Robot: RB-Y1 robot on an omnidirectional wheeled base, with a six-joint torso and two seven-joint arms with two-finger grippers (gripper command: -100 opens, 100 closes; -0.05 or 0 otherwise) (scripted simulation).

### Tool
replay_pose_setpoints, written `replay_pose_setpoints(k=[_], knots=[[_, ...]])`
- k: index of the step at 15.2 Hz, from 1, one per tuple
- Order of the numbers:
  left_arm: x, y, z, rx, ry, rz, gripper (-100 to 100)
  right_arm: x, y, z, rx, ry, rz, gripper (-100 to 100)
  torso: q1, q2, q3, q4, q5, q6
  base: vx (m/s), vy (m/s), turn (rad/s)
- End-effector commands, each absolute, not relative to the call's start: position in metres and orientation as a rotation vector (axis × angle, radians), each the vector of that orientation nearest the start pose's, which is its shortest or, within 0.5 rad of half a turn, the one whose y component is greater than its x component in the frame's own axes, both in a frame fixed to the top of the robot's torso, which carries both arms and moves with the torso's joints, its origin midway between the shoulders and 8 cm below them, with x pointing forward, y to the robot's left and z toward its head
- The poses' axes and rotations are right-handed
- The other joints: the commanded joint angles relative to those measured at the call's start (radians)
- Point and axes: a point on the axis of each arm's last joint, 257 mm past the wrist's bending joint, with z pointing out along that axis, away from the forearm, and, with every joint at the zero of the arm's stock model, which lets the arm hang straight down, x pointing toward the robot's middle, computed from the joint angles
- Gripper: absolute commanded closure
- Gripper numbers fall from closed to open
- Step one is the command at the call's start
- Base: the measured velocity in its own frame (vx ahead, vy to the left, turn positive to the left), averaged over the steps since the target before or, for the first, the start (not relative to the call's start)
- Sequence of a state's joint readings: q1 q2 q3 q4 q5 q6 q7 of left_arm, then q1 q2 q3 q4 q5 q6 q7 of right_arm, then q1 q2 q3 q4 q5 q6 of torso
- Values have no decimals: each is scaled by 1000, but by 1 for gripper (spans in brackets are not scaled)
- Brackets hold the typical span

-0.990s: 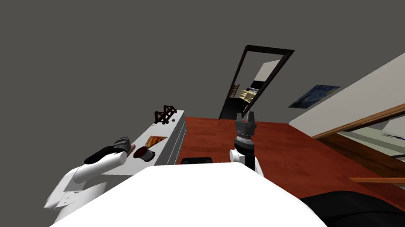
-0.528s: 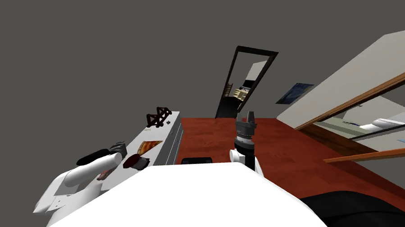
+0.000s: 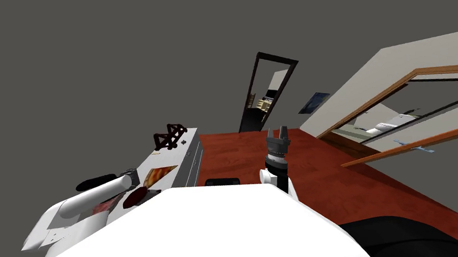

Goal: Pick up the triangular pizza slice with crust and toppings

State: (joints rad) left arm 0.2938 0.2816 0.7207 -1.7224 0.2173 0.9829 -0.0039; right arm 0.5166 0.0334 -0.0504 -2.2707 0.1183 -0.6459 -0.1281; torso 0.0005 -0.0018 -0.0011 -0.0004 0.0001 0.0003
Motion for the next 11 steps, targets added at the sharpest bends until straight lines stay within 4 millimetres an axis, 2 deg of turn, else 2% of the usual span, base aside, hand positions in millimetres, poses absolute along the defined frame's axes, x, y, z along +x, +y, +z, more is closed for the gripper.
replay_pose_setpoints(k=[1,2,3,5,6,8,9,11], knots=[[216,633,-372,-2231,1046,-128,-100,319,-277,40,543,555,1323,0,0,0,0,0,0,0,19,21,-100],[205,636,-378,-2278,1017,-121,-100,319,-277,40,543,555,1323,0,0,0,0,0,0,-1,26,17,-254],[201,633,-381,-2298,1023,-110,-100,319,-277,40,543,555,1323,0,0,0,0,0,0,0,28,25,-272],[199,631,-384,-2314,1028,-101,-100,319,-277,40,543,555,1323,0,0,0,0,0,0,-1,14,19,-39],[187,631,-391,-2372,1002,-91,-100,319,-277,40,543,555,1323,0,0,0,0,0,0,-1,16,7,-174],[182,627,-395,-2395,1009,-78,-100,319,-277,40,543,555,1323,0,-1,0,0,0,0,0,18,15,-186],[171,626,-402,-2451,984,-70,-100,319,-277,40,543,555,1323,0,-1,0,0,0,0,-1,15,15,-283],[167,622,-405,-2473,990,-59,-100,319,-277,40,543,555,1323,0,0,0,0,0,0,0,16,22,-172]])
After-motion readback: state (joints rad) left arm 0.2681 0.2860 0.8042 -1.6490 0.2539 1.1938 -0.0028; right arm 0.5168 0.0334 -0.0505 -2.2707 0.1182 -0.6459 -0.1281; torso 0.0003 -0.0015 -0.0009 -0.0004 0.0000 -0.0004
